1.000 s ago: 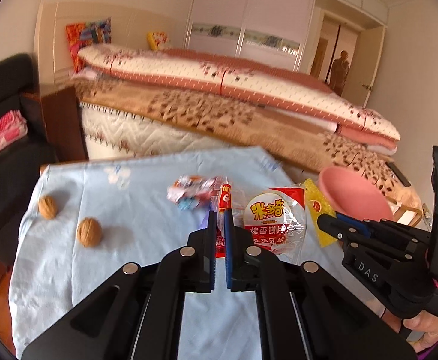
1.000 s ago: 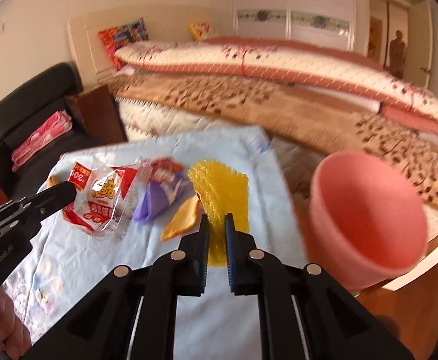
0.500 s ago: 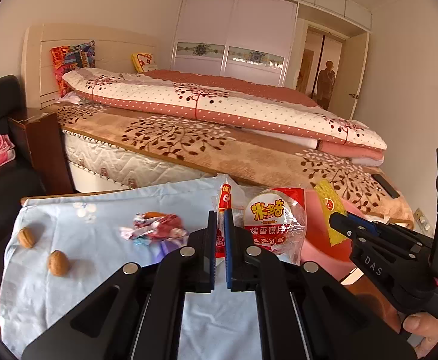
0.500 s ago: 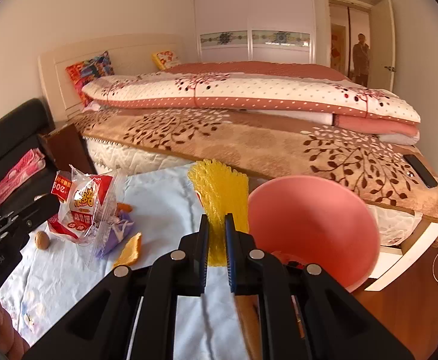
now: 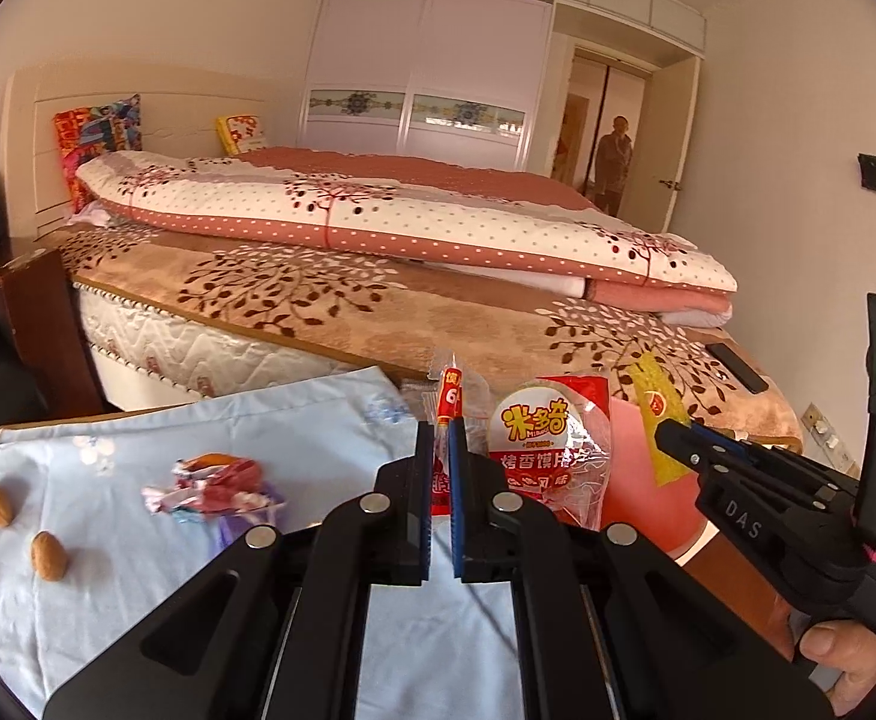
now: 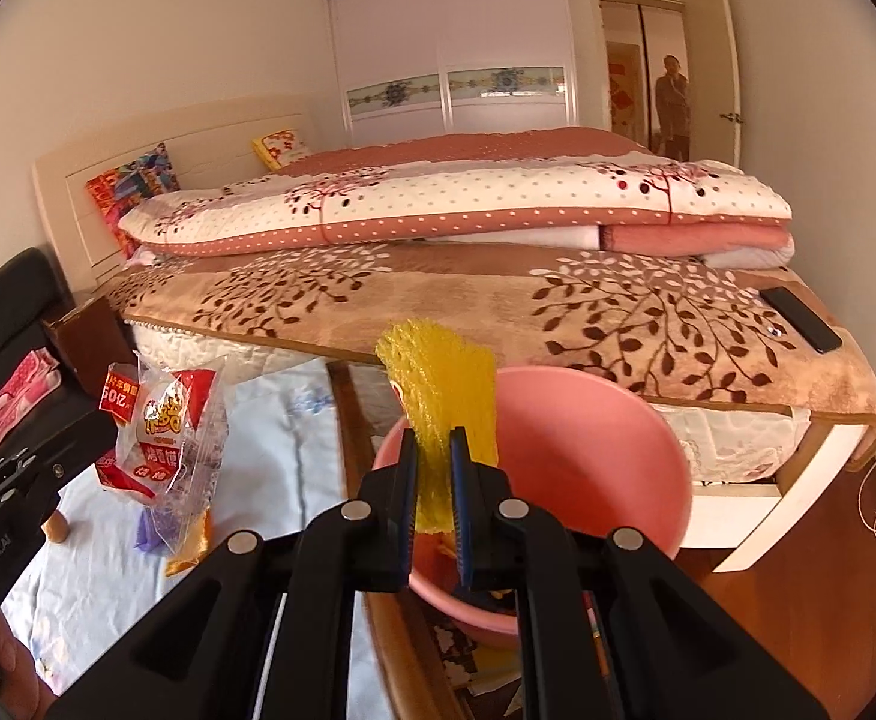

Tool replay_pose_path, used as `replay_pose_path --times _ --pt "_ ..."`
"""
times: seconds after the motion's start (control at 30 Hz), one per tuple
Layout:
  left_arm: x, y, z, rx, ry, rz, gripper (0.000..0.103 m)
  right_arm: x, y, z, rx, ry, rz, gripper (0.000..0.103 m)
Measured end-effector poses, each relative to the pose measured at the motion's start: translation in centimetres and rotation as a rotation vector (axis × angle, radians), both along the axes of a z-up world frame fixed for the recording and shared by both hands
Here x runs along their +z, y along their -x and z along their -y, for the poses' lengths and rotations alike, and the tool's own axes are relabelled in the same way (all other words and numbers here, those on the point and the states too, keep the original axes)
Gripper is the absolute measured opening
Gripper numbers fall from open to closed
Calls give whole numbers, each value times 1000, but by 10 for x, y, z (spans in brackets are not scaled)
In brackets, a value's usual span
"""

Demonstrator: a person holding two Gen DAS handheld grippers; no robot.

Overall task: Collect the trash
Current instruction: 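Lift and carry the snack bag and yellow net in both grippers over the bucket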

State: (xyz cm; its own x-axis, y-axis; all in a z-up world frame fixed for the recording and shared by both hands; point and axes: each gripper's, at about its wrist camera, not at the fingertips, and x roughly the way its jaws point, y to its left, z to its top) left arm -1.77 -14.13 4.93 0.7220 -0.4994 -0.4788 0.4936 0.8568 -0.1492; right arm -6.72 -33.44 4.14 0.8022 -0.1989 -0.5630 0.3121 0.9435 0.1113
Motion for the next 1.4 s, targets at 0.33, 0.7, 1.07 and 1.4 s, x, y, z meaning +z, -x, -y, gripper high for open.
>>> replay_pose_path --times 0.33,0.7,1.07,1.4 --pt "-11 -12 50 -45 -24 -5 4 -21 -10 35 -50 -16 -30 10" --pt "-32 -25 99 -86 -64 -29 4 -39 -18 67 -86 -34 -57 10" --pt "-52 -34 123 -105 -104 -61 4 -58 -23 84 -96 -47 -102 10" --pt "-61 -34 138 -128 -135 -60 4 -69 -27 94 -109 -44 -137 10"
